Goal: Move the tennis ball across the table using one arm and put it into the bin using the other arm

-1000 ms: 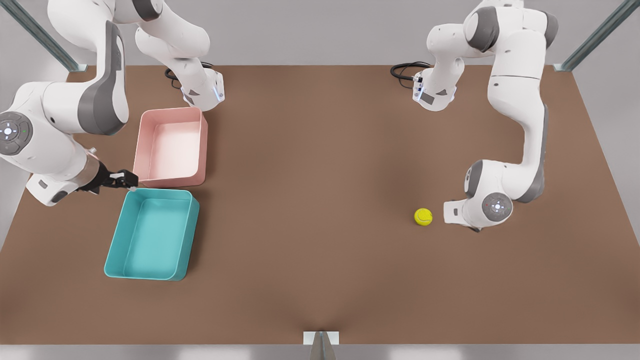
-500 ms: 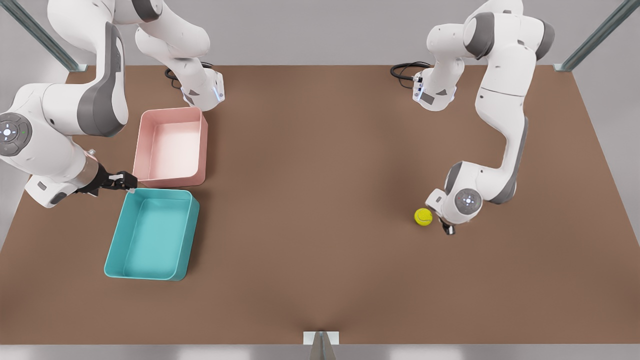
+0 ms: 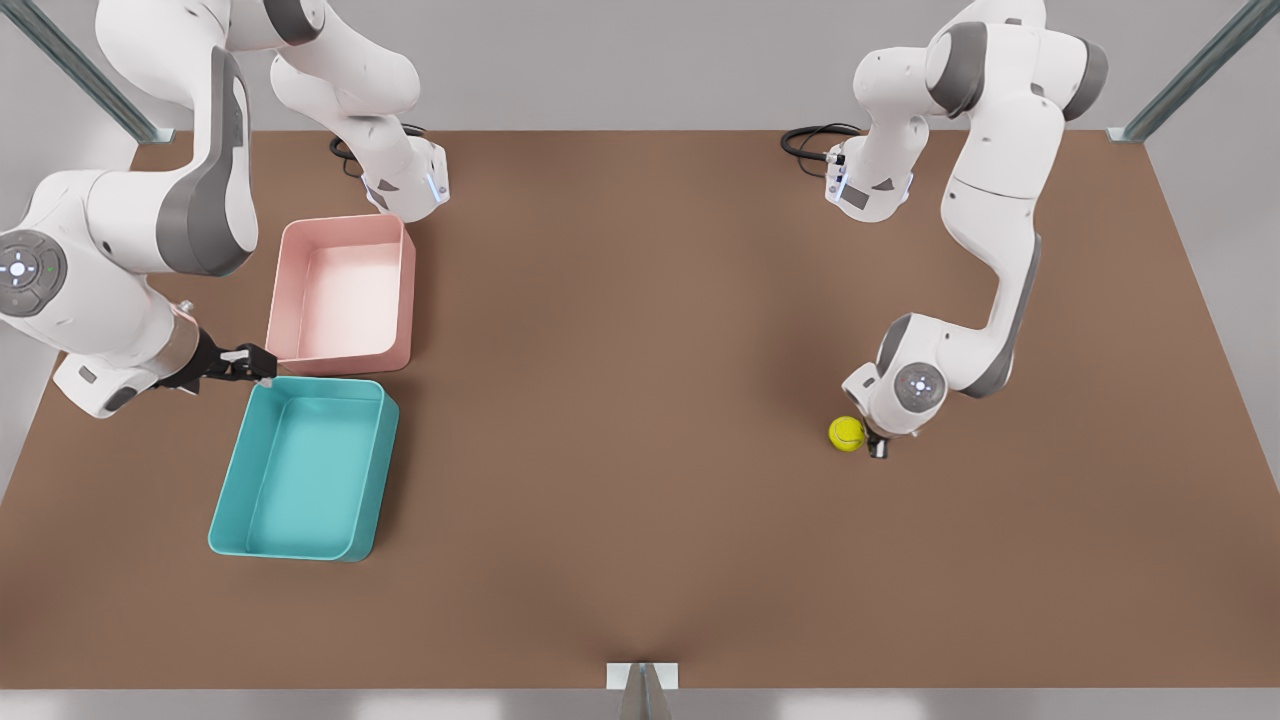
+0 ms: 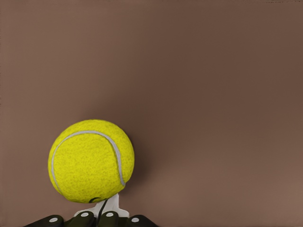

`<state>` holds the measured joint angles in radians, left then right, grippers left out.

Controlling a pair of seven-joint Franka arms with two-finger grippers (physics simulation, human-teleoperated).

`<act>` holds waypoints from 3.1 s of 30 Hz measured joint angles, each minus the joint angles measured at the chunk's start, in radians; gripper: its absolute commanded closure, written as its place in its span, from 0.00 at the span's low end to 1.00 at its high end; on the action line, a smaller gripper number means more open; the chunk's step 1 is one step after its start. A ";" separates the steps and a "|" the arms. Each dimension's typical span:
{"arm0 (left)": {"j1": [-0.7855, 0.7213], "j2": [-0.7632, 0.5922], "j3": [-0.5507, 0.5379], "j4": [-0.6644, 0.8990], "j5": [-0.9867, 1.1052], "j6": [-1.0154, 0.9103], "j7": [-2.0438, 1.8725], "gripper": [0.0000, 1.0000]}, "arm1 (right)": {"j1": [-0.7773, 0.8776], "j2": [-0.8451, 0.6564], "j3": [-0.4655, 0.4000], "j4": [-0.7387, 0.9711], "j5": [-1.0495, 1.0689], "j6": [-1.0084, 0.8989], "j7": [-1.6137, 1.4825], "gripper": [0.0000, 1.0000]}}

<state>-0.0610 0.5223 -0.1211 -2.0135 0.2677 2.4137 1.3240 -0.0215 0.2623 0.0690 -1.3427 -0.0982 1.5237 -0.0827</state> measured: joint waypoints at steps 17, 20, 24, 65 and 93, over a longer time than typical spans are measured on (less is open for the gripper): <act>-0.181 -0.045 0.005 0.248 -0.132 -0.137 -0.336 0.79 | 0.001 0.001 0.001 0.000 -0.001 0.000 -0.002 0.00; -0.047 -0.164 0.008 0.532 -0.157 -0.405 -0.445 0.00 | 0.001 0.002 0.001 0.000 0.000 0.000 -0.002 0.00; 0.009 -0.281 0.116 0.725 -0.221 -0.773 -0.625 0.00 | 0.007 0.020 0.007 0.002 0.004 0.000 -0.002 0.00; 0.002 -0.276 0.117 0.591 -0.321 -0.982 -1.612 0.00 | 0.639 0.197 -0.068 -0.670 0.026 0.978 0.792 0.00; 0.004 -0.259 0.112 0.595 -0.322 -1.050 -1.706 0.00 | 0.687 0.294 -0.051 -0.661 0.023 0.979 0.839 0.00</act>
<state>-0.0575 0.2630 -0.0091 -1.4182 -0.0542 1.3634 -0.3816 0.6657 0.5563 0.0184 -2.0035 -0.0752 2.5032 0.7564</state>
